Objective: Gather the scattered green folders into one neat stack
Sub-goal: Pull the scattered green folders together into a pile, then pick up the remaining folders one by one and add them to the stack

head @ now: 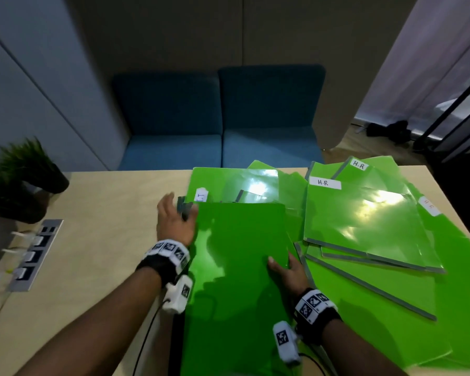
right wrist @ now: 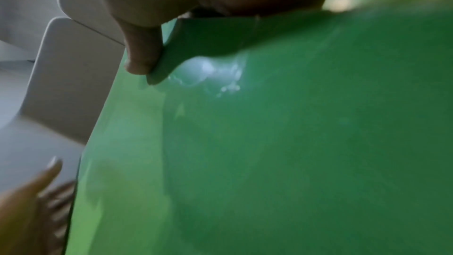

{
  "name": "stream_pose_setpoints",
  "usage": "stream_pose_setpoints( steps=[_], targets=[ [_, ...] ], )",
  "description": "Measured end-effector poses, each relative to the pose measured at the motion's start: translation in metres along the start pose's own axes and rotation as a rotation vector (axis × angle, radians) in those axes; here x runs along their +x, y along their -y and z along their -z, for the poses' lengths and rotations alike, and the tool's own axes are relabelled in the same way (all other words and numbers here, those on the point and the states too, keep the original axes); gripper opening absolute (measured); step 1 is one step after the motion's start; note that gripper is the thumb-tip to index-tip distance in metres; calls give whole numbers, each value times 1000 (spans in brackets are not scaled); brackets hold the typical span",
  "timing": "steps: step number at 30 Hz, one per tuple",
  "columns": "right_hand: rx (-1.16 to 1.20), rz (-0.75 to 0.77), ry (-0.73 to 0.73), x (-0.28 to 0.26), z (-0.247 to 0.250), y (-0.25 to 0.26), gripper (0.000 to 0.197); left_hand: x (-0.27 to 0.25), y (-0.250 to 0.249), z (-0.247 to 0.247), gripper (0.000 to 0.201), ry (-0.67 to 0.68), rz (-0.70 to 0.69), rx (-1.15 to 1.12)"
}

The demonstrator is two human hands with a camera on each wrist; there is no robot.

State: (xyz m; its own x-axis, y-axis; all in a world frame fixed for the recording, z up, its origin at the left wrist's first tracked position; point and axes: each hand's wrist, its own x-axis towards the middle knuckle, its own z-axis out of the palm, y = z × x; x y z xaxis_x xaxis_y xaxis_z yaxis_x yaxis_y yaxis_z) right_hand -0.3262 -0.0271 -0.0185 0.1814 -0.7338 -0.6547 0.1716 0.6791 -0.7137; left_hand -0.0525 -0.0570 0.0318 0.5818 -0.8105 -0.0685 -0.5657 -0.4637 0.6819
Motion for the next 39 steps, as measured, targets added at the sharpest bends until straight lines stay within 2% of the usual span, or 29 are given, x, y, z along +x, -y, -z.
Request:
stream_pose_setpoints(
  steps=[2, 3, 5, 8, 11, 12, 13, 15, 18, 21, 23, 25, 26, 28, 29, 32, 34, 35, 37, 39],
  targets=[
    [3, 5, 1, 1, -4, 0, 104, -12, 33, -1, 60, 160, 239, -216],
    [15, 4, 8, 1, -8, 1, 103, -18, 45, -3, 55, 232, 303, -240],
    [25, -6, 30, 2, -17, -1, 99, -29, 61, -9, 63, 305, 330, -234],
    [18, -27, 30, 5, -29, -4, 102, -39, 67, -14, 72, 277, 390, -190],
    [44, -31, 41, 4, -41, -6, 128, -48, 64, -8, 65, 242, 398, -179],
    [36, -26, 45, 4, -42, -7, 137, -50, 64, -4, 61, 228, 391, -225],
    [6, -8, 45, 4, -42, -8, 138, -53, 64, 1, 57, 216, 377, -302],
    [-52, 13, 31, 5, -43, -9, 120, -61, 75, 11, 53, 231, 341, -443],
    [-78, 11, 31, 7, -49, -10, 106, -85, 99, 15, 53, 249, 384, -438],
    [-118, 24, 48, 6, -70, -3, 91, -95, 105, 19, 35, 150, 422, -443],
    [-210, 70, 65, 4, -90, 8, 89, -85, 108, 31, 33, 74, 442, -443],
    [-462, 163, 158, 1, -107, 17, 105, -71, 115, 49, 36, 13, 446, -449],
    [-580, 220, 205, 1, -109, 22, 102, -65, 118, 60, 39, -3, 457, -436],
    [-730, 306, 201, 11, -98, 25, 60, -54, 129, 79, 46, -28, 493, -382],
    [-797, 359, 130, 21, -83, 27, 47, -50, 136, 87, 54, -36, 522, -346],
    [-984, 470, -257, 42, -18, 43, 46, -45, 162, 107, 85, -50, 640, -221],
    [-1059, 341, -516, 48, 33, 55, 50, -45, 180, 111, 95, -7, 715, -144],
    [-1130, 257, -599, 49, 57, 57, 53, -44, 189, 111, 98, 21, 755, -109],
    [-1307, 131, -637, 48, 97, 58, 65, -45, 202, 109, 105, 90, 808, -41],
    [-1423, 111, -550, 45, 117, 54, 72, -54, 207, 106, 99, 217, 823, 26]
  ],
)
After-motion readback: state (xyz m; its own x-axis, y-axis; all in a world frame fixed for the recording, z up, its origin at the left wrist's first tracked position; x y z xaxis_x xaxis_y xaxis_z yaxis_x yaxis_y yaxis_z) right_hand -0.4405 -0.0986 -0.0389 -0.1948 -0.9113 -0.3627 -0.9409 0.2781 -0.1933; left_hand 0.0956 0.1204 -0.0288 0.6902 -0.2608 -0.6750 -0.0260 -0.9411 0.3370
